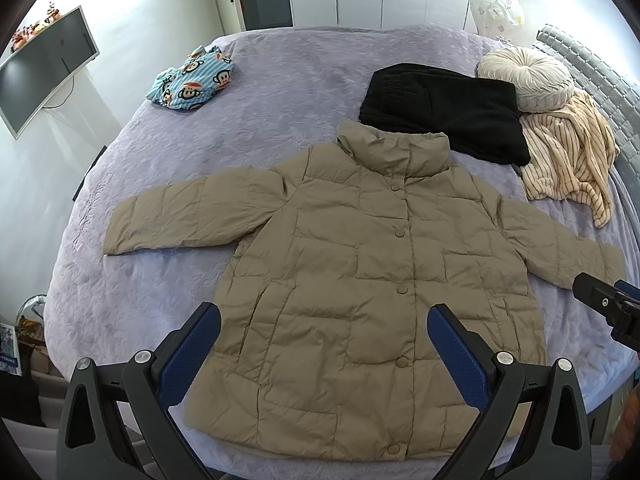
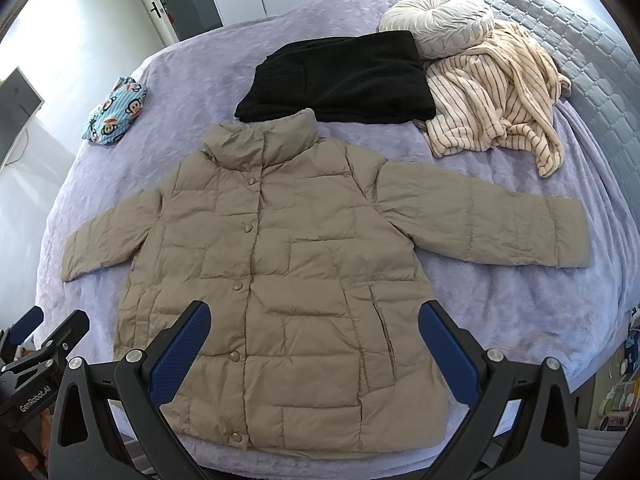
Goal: Fold large clothes
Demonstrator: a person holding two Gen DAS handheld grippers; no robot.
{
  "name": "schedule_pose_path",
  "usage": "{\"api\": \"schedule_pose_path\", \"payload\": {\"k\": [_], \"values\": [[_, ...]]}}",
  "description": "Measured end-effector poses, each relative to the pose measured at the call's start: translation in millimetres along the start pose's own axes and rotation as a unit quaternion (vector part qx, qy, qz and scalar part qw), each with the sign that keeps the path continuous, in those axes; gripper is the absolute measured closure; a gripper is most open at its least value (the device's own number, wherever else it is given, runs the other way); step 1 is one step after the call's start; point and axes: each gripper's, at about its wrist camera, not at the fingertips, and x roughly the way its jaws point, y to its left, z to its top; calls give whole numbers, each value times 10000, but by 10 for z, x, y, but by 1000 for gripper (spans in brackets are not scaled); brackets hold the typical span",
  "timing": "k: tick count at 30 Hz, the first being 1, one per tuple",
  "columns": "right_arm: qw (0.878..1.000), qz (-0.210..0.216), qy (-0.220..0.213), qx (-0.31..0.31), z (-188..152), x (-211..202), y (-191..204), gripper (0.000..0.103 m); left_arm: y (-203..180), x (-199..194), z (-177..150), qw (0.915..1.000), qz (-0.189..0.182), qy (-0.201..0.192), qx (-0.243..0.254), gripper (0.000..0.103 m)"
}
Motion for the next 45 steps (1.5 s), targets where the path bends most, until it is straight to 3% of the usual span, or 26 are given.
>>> {"api": "schedule_pose_path", "payload": {"k": [45], "values": [[10000, 21, 14, 2, -1, 15, 38, 0, 31, -12, -15, 10000, 2, 3, -31, 0]]}}
